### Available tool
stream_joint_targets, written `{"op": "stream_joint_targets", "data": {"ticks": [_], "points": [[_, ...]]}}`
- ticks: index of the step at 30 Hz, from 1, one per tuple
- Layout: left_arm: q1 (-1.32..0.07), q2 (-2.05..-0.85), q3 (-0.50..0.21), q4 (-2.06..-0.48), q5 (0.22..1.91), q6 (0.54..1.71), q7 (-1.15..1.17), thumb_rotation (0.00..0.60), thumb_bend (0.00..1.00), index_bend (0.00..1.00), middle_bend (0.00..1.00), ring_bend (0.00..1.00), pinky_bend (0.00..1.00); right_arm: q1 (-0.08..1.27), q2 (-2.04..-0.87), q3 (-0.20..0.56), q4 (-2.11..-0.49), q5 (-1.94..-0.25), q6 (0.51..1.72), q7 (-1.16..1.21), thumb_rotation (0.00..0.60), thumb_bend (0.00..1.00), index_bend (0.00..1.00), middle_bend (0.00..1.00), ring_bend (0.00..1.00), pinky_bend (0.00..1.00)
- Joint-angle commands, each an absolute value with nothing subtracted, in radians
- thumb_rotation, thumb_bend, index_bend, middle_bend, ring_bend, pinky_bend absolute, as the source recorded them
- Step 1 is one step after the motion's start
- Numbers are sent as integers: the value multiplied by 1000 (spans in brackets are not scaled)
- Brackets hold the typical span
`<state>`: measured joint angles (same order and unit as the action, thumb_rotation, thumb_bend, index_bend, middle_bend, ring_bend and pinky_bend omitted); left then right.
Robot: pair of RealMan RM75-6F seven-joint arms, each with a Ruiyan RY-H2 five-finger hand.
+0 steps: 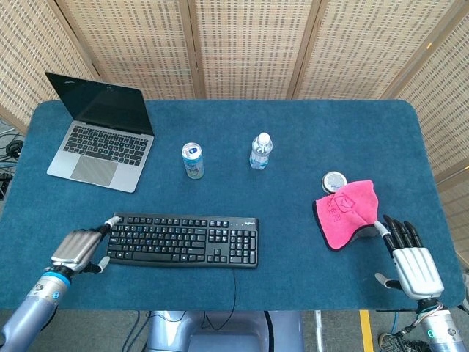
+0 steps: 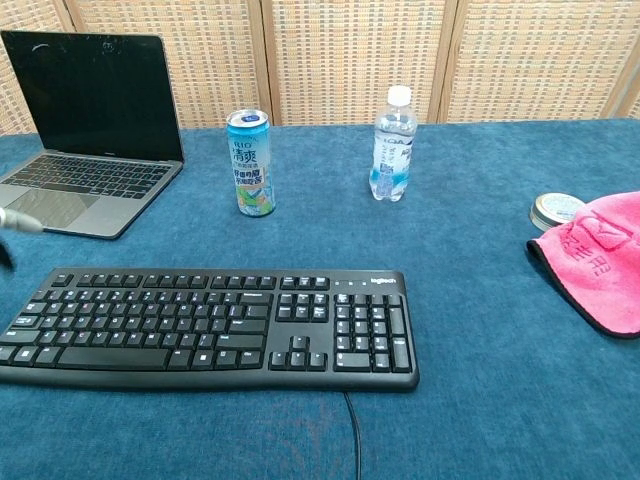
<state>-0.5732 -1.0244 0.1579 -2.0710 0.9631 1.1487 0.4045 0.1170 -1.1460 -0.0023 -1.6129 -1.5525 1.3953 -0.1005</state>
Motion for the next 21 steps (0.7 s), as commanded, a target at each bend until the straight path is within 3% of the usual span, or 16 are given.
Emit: {"op": "stream_joint_targets", "data": {"ticks": [1,4,8,21], "points": [[-411,-1121,146,-1958,1207,1380,290,600,195,0,0,1,60,117,-1147,-2,-1613,-1552,1394,-103,600,23,0,0,0,0],[-332,-1223,141,-1808,1306,1513,304,600,130,0,0,0,0,118,-1149,-2,-1612,-1553,1395,-106,600,16,0,0,0,0],[-280,-1313,124,-1679,1362,1596,356,600,110,0,0,0,0,118,-1152,-1,-1613,-1550,1392,-114,600,19,0,0,0,0],[-218,-1339,104,-1590,1404,1600,278,600,112,0,0,0,0,120,-1161,-3,-1608,-1551,1390,-130,600,20,0,0,0,0]]}}
